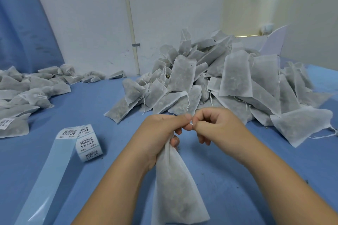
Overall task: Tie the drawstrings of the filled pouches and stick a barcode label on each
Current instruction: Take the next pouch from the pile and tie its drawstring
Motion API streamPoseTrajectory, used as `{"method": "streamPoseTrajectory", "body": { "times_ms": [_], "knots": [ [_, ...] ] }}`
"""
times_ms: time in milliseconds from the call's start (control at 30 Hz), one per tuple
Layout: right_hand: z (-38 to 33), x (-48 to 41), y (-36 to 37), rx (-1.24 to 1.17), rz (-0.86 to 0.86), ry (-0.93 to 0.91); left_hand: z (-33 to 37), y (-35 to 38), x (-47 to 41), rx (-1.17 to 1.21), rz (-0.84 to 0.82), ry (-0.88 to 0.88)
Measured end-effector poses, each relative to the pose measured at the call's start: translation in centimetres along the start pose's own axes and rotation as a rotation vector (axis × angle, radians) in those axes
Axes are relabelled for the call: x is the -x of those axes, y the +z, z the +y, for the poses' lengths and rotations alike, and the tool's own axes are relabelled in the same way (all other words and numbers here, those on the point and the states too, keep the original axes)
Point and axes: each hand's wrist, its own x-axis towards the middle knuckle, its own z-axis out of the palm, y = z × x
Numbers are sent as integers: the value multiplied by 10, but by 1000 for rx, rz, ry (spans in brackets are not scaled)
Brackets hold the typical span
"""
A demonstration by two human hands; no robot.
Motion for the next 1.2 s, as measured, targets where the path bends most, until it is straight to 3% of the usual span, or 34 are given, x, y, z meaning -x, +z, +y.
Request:
{"method": "streamPoseTrajectory", "body": {
  "times_ms": [200, 367, 500, 833, 1067, 1200],
  "knots": [
    [0, 0, -2, -8, 12, 26, -2, 2, 0, -77, 145, 51],
    [4, -1, 0, 16, 46, 24, -2, 3, 1, -123, 158, 100],
    [1, -1, 1, -112, 148, -21, -3, 3, 0, -121, 177, 139],
    [0, 1, 5, -344, 54, 21, -5, 4, -1, -153, 197, 177],
    [4, 1, 10, 122, 135, -156, -7, 5, -5, -297, 231, 212],
    [8, 0, 8, 162, 121, -145, -7, 5, -5, -317, 222, 209]
  ]
}}
